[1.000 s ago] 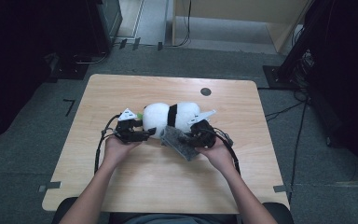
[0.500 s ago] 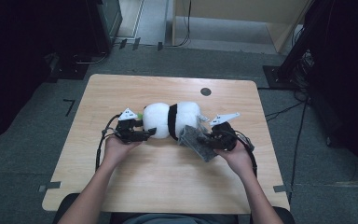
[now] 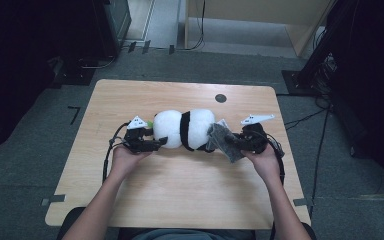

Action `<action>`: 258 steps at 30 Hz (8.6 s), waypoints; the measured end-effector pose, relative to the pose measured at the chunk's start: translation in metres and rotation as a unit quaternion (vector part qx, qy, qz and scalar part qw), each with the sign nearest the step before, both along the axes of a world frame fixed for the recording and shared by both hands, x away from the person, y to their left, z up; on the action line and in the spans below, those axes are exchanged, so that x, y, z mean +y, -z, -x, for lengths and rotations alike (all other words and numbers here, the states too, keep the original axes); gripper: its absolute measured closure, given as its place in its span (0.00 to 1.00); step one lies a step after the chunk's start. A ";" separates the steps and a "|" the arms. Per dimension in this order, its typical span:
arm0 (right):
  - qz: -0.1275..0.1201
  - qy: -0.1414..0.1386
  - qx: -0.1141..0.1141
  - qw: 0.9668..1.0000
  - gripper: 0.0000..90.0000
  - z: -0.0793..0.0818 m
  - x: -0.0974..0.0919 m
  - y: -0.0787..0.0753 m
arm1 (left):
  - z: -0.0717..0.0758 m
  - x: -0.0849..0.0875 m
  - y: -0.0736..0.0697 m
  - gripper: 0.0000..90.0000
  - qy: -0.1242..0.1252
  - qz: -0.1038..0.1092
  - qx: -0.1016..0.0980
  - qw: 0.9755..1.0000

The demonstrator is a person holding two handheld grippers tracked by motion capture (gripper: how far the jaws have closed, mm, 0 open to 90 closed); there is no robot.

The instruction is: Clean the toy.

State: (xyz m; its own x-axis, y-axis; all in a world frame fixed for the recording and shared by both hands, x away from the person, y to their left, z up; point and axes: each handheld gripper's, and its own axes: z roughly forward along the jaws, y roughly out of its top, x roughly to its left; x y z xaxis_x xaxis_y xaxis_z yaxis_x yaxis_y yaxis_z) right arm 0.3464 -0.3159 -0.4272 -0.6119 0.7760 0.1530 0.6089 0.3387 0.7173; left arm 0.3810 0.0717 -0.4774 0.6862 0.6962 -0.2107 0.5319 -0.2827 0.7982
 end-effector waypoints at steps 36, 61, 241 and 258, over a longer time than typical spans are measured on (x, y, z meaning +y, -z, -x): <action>-0.035 0.086 -0.020 0.995 0.84 -0.051 0.009 0.016 | 0.001 0.007 -0.001 0.32 0.006 0.008 -0.009 1.000; -0.038 0.086 -0.007 0.996 0.83 -0.062 0.004 0.018 | -0.041 0.053 0.005 0.36 -0.004 0.029 -0.025 0.999; -0.029 0.046 -0.030 0.998 0.85 -0.017 0.020 0.018 | 0.005 0.071 -0.046 0.74 -0.098 0.118 -0.104 0.983; -0.024 0.092 -0.022 0.995 0.84 -0.029 -0.013 0.038 | -0.006 0.103 -0.026 0.73 -0.106 0.126 -0.065 0.984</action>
State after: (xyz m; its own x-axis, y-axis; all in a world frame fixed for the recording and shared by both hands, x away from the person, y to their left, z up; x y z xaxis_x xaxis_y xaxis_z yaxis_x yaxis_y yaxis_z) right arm 0.3751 -0.3290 -0.4657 -0.4668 0.8680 0.1692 0.6245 0.1881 0.7580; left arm 0.3870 0.1748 -0.4512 0.5641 0.7634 -0.3146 0.4468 0.0382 0.8938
